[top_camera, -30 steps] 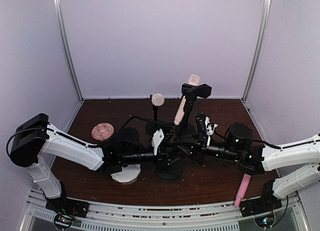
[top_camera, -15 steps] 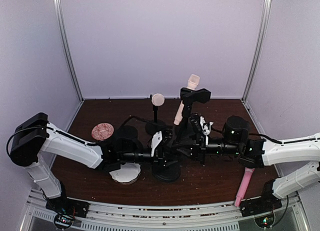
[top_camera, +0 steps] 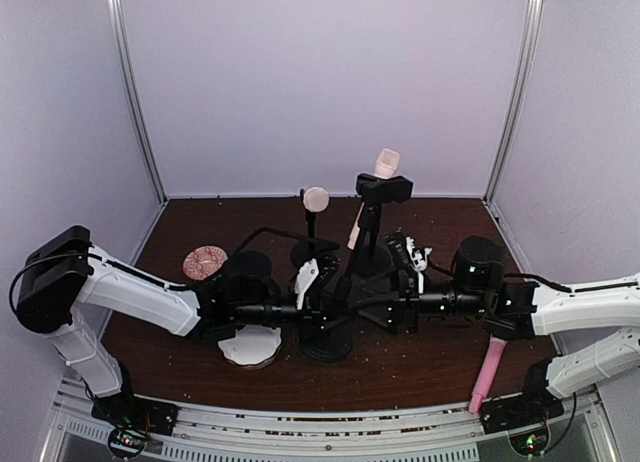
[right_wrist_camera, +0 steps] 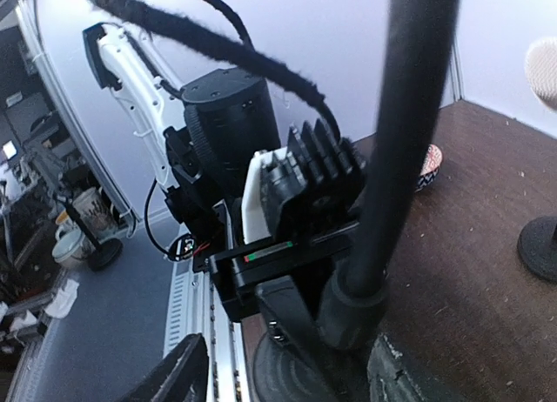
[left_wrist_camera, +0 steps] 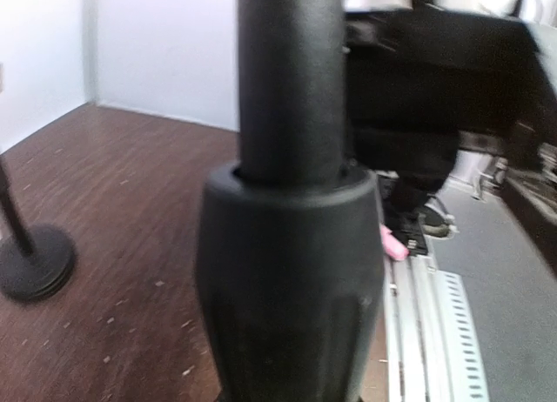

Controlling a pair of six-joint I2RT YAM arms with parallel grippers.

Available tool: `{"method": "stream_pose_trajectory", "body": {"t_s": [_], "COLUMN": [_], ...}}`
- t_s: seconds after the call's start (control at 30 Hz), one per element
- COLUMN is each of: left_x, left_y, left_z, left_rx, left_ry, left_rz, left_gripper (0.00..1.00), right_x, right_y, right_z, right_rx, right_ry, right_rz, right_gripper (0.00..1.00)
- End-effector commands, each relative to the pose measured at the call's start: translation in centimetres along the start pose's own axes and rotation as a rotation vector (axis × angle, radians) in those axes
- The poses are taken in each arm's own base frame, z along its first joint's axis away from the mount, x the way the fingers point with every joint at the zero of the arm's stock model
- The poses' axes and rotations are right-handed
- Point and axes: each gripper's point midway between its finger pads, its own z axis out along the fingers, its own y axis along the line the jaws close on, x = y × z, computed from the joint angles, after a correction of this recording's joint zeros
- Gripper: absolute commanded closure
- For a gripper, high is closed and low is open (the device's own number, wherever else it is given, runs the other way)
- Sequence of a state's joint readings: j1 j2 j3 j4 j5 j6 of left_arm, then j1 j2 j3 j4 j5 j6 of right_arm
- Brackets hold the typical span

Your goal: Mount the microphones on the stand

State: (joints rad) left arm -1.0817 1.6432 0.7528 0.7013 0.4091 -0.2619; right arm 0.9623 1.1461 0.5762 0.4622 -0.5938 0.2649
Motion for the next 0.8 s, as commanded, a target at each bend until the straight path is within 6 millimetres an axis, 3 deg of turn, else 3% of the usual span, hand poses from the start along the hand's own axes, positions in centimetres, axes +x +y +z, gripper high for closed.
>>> {"method": "stream_pose_trajectory", "body": {"t_s": [0.0, 0.1, 0.33, 0.77], "left_x": [-4.3, -4.2, -3.9, -4.3], "left_y": [3.0, 3.7, 3.3, 2.3], "left_z": [-1.5, -1.7, -1.6, -1.9], "left_rx": [-0.223, -0.295, -0.345, -0.341], "left_ry": [-0.157, -0.162, -0.142, -0.161], "left_rz": [0.005, 0.01, 0.04, 0.062], "left_gripper": [1.0, 1.0, 1.0, 1.0], "right_x": [-1.4, -1.8, -2.2, -1.2], "right_y": [-1.2, -2.4, -4.2, -5.1], "right_z": [1.1, 1.0, 1.6, 2.3], "right_rx": [0.249, 0.4, 0.526, 0.575], "right_ry": [-0.098, -0.113, -0.064, -0.003], "right_rz": [0.149, 0.158, 0.135, 0.175], "right_gripper": [0.36, 0.36, 0.37, 0.43]}}
